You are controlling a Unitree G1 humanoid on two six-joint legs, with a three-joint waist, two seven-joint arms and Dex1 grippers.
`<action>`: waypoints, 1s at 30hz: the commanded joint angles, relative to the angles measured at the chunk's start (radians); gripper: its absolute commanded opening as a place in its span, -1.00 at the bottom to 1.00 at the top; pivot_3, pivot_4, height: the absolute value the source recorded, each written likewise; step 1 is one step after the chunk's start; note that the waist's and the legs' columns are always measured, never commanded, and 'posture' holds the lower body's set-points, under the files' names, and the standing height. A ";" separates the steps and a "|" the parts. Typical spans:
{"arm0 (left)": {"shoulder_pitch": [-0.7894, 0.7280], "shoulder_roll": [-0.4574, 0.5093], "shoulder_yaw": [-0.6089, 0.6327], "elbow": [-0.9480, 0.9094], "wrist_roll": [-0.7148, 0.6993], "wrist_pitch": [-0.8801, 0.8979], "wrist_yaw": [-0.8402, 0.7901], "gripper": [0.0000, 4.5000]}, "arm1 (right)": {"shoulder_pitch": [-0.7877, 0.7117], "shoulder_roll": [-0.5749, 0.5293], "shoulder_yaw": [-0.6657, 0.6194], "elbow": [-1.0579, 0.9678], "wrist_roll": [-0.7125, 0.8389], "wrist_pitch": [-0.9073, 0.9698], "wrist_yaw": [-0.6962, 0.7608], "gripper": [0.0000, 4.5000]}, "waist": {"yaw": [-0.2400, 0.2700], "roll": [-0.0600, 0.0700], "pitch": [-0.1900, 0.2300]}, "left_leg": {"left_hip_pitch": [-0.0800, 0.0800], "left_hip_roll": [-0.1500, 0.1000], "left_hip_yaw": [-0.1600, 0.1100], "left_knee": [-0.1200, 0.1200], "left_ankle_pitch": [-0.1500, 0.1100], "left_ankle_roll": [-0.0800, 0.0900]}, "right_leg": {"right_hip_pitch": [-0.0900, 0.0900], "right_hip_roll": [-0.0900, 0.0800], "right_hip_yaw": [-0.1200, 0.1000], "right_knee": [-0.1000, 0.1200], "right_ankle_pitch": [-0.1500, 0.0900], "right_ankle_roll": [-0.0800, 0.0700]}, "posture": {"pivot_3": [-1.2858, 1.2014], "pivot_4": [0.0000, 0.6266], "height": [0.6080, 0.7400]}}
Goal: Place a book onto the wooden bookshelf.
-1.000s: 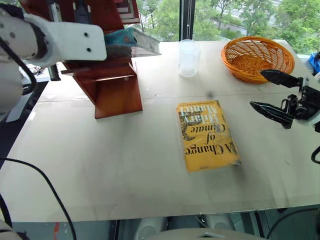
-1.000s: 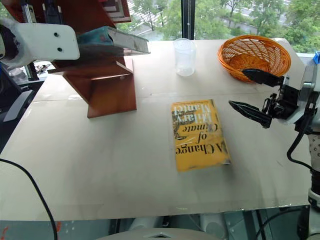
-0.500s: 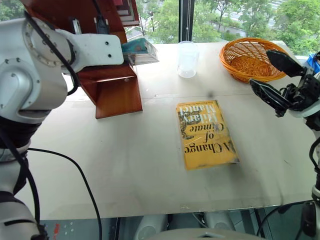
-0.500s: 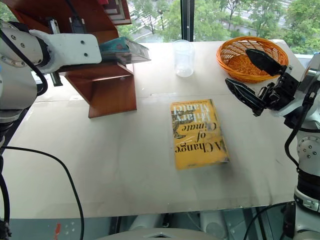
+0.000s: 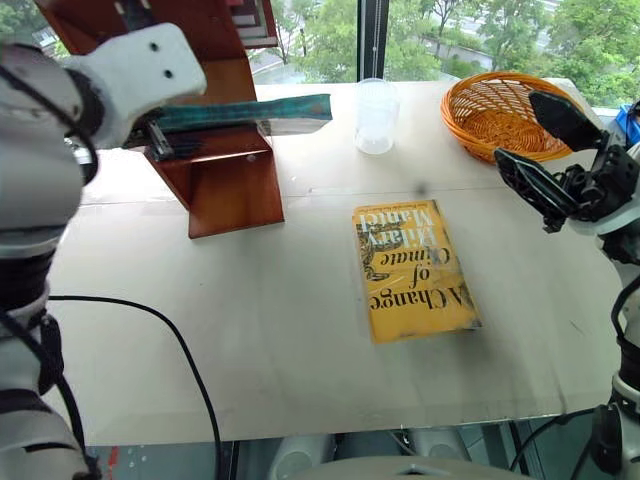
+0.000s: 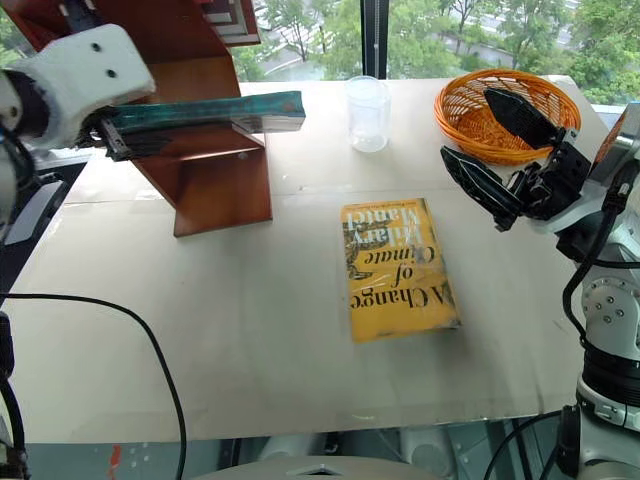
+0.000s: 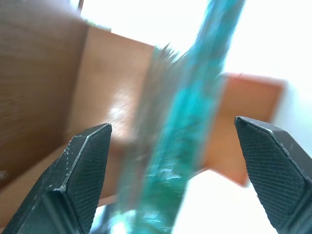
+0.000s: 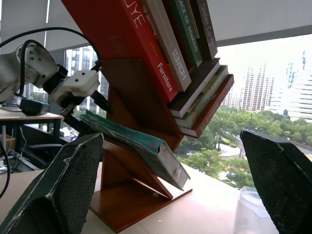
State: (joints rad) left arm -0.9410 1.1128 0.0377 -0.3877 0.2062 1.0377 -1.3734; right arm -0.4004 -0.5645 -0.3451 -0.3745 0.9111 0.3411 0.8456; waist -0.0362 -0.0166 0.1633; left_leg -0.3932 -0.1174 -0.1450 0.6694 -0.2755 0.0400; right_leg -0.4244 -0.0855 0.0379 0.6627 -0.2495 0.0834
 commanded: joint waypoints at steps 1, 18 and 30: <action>0.059 -0.031 0.278 -0.167 -0.248 0.255 -0.110 0.89 | -0.014 -0.018 -0.006 -0.013 0.031 0.007 0.021 1.00 | 0.000 0.000 0.000 | -0.001 0.000 0.000 0.000 0.000 0.000 | -0.001 0.000 0.000 0.000 0.000 0.000 | 0.03 -0.52 1.00; 0.730 -0.745 0.408 -0.417 -0.486 -0.064 0.354 0.89 | 0.073 -0.091 -0.042 -0.050 0.028 0.040 0.042 1.00 | 0.030 -0.001 -0.002 | 0.012 0.001 0.001 0.001 0.000 0.000 | 0.013 -0.002 0.000 -0.001 0.003 -0.002 | 0.03 -0.52 1.00; 1.121 -0.575 0.433 -0.031 -0.512 -0.549 0.317 0.89 | 0.700 -0.307 -0.373 0.069 -0.186 0.041 0.232 1.00 | 0.068 0.004 -0.005 | 0.012 0.002 0.001 -0.003 -0.004 0.005 | 0.013 -0.003 0.002 -0.005 0.002 -0.003 | 0.03 -0.52 1.00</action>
State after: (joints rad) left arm 0.1934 0.5188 0.4643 -0.4279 -0.2806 0.5292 -1.0467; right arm 0.2843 -0.8562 -0.6559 -0.3208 0.7521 0.3874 1.0528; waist 0.0322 -0.0121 0.1583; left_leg -0.3808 -0.1158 -0.1438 0.6671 -0.2793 0.0453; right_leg -0.4108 -0.0888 0.0396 0.6579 -0.2470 0.0807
